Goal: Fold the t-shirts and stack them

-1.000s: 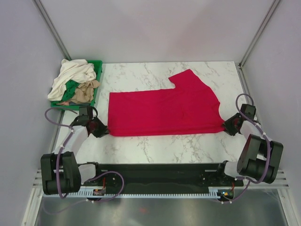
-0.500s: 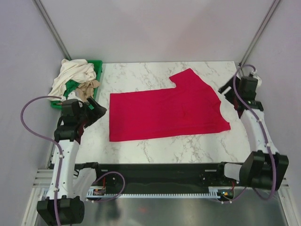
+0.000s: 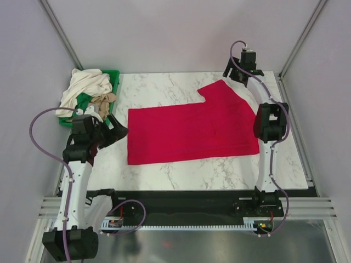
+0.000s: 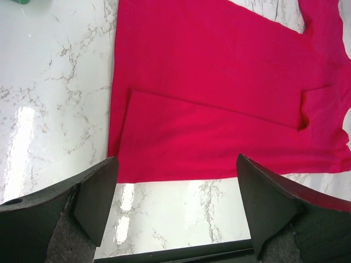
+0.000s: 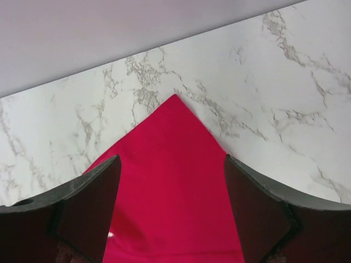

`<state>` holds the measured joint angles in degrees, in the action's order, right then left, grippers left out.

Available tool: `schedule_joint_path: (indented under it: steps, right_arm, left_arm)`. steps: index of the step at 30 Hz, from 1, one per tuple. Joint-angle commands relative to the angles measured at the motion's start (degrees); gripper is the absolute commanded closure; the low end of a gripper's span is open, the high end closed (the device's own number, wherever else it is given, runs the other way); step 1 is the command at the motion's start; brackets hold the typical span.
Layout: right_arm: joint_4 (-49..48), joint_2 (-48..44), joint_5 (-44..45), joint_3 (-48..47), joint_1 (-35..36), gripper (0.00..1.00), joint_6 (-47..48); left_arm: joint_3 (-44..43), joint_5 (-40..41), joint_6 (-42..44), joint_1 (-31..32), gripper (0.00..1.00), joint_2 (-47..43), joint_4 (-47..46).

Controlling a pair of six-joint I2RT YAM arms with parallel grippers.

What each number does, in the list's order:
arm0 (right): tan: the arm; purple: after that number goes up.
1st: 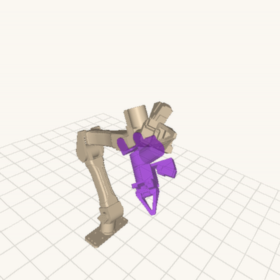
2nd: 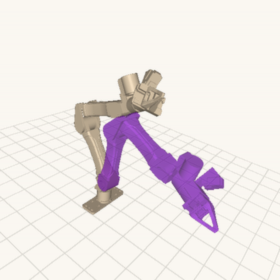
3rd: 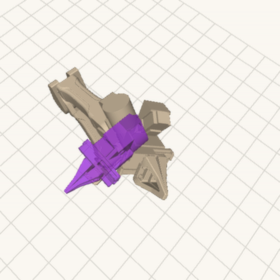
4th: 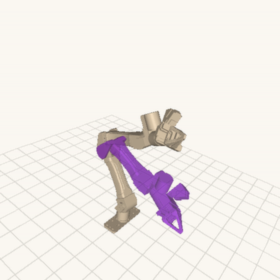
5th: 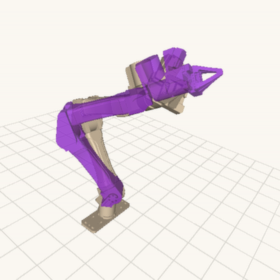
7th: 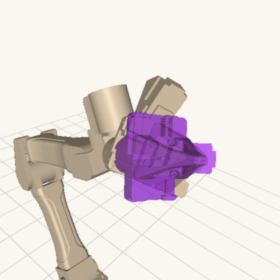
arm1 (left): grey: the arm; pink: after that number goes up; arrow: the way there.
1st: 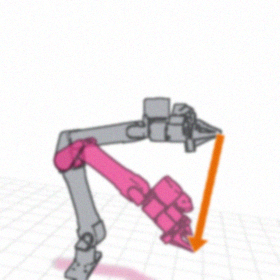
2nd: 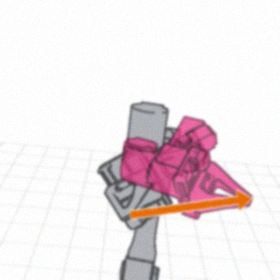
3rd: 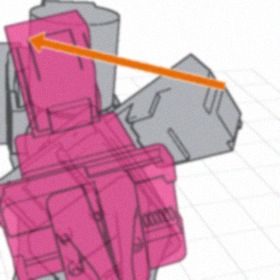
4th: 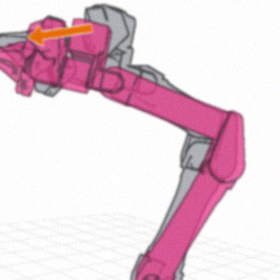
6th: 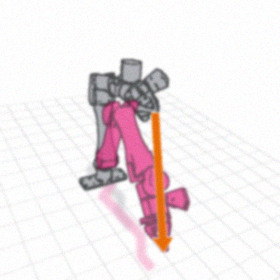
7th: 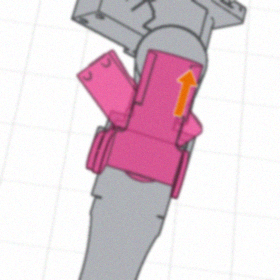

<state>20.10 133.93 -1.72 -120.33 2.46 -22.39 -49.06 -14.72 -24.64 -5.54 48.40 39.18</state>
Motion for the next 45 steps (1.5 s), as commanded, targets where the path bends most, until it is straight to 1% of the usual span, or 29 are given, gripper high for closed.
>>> schedule_joint_path:
  steps: [1, 2, 4, 8, 10, 14, 17, 18, 20, 21, 23, 24, 25, 26, 32, 35, 36, 38, 39, 40, 45]
  right_arm:
    - [3.7, 6.3, 1.0, -15.4, 1.7, 0.17, 5.4]
    - [4.0, 9.7, 1.4, -17.4, 1.9, 0.17, 5.9]
    - [3.5, 12.3, 4.3, -21.6, 2.9, 0.17, 7.4]
    - [0.1, 18.7, 7.2, -25.6, 4.1, 0.16, 8.5]
    - [0.1, 20.8, 8.2, -27.7, 4.8, 0.16, 8.2]
    - [-0.6, 22.6, 9.4, -26.2, 5.9, 0.18, 7.7]
    - [-0.5, 23.0, 10.9, -25.0, 6.5, 0.21, 7.7]
    - [-0.6, 23.1, 11.3, -24.7, 6.7, 0.24, 7.6]
    - [-0.5, 23.5, 11.6, -24.5, 6.6, 0.25, 7.6]
    - [-0.5, 23.6, 11.8, -24.3, 6.6, 0.27, 7.8]
    - [-0.5, 23.7, 12.1, -24.0, 6.6, 0.28, 8.2]
    - [-0.5, 23.7, 12.3, -23.8, 6.6, 0.34, 8.3]
    - [-0.4, 23.9, 12.3, -23.6, 6.5, 0.35, 8.3]
    - [-0.4, 24.3, 12.4, -23.5, 6.6, 0.40, 8.3]
    - [0.6, 25.8, 11.3, -24.0, 6.8, 0.51, 8.2]
    - [0.4, 25.5, 10.8, -23.6, 6.9, 0.65, 8.3]
    - [0.4, 25.2, 10.3, -23.1, 6.8, 0.77, 8.3]
    - [0.4, 23.8, 9.9, -22.2, 6.9, 0.86, 8.5]
    - [0.2, 23.3, 9.5, -21.2, 6.9, 0.97, 8.7]
    - [-0.1, 21.9, 9.5, -20.6, 6.9, 1.00, 9.3]
    - [-1.3, 16.9, 9.1, -18.1, 6.8, 1.00, 11.1]
  left_arm:
    - [0.5, -1.4, 2.2, -0.6, 0.05, -2.3, -0.9]
    - [0.5, -1.2, 2.1, -0.8, 0.06, -3.0, -0.9]
    - [0.5, -1.1, 2.1, -0.9, 0.06, -3.8, -1.0]
    - [0.7, -1.1, 2.1, -0.9, 0.07, -5.2, -1.4]
    - [0.8, -1.0, 2.0, -0.9, 0.08, -5.2, -1.6]
    - [0.9, -1.4, 2.1, -1.7, 0.10, -5.2, -1.6]
    - [1.0, -1.8, 2.1, -2.0, 0.11, -5.7, -1.7]
    - [1.1, -1.9, 2.1, -2.2, 0.11, -5.6, -1.9]
    - [1.0, -2.1, 2.1, -2.3, 0.11, -5.7, -1.8]
    - [1.0, -2.2, 2.1, -2.2, 0.11, -5.6, -2.0]
    - [1.1, -2.3, 2.1, -2.3, 0.11, -5.8, -1.9]
    - [1.1, -2.3, 2.1, -2.3, 0.11, -5.8, -1.9]
    - [1.1, -2.3, 2.1, -2.2, 0.11, -5.7, -2.1]
    - [1.2, -2.3, 2.1, -2.2, 0.11, -5.8, -2.1]
    - [1.2, -2.0, 2.1, -2.2, 0.12, -6.1, -2.0]
    - [1.2, -2.0, 2.1, -2.4, 0.13, -6.1, -2.1]
    - [1.2, -1.9, 2.1, -2.3, 0.13, -6.1, -2.0]
    - [1.2, -1.8, 2.1, -2.5, 0.14, -6.0, -2.1]
    - [1.2, -1.6, 2.1, -2.4, 0.14, -6.1, -2.0]
    - [1.2, -1.6, 2.1, -2.5, 0.14, -6.1, -2.1]
    - [1.2, -0.7, 1.7, -3.9, 0.15, -5.9, -2.0]
